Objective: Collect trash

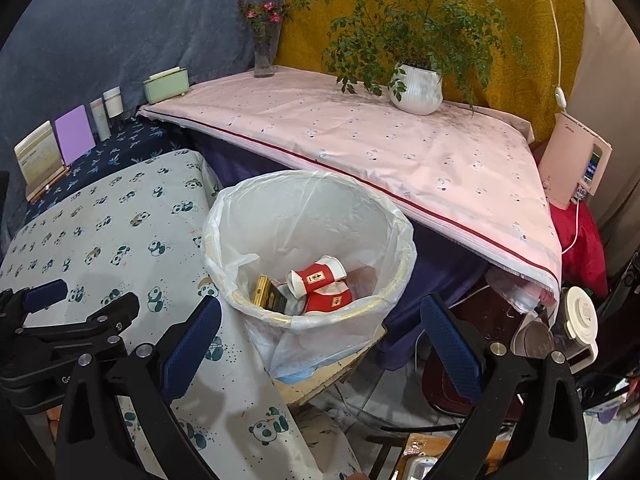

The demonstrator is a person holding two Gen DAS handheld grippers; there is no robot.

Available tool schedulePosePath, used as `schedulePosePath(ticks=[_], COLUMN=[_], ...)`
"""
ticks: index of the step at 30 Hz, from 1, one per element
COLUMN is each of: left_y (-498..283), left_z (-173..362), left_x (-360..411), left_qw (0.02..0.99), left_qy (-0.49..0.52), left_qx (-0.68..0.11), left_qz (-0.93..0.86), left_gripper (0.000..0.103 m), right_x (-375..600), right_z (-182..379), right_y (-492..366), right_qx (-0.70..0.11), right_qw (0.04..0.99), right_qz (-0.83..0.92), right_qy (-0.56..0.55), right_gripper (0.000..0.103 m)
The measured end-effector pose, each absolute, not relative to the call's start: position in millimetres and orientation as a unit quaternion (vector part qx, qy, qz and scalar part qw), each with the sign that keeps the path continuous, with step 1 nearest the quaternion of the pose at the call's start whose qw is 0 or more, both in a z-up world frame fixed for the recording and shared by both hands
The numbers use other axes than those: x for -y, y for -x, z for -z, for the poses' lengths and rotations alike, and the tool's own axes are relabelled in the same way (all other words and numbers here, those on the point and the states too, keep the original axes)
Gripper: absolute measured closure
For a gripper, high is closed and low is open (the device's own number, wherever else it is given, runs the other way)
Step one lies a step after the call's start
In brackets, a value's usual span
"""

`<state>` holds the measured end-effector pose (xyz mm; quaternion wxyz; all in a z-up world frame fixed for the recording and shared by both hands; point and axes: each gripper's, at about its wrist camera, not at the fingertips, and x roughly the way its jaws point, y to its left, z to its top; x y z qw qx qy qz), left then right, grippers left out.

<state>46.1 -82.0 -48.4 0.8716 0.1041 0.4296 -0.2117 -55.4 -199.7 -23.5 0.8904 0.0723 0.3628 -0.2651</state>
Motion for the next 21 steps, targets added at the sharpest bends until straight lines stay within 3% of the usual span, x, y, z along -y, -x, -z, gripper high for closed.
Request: schedulePosePath(ticks=[21], left_y=[-44.5], left_z=[46.3], left_x=[76.6], left_qw=[0.880], left_qy=[-0.104], left_qx=[-0.418], left_qz=[0.199], left_gripper=[0.008], right_x=[201.5], right_z=[34.0], right_y=[60.2], right_qx=[-0.366], right_qw=[0.886], right_qz=[0.272], right_qy=[-0.082], right_gripper=[0.007])
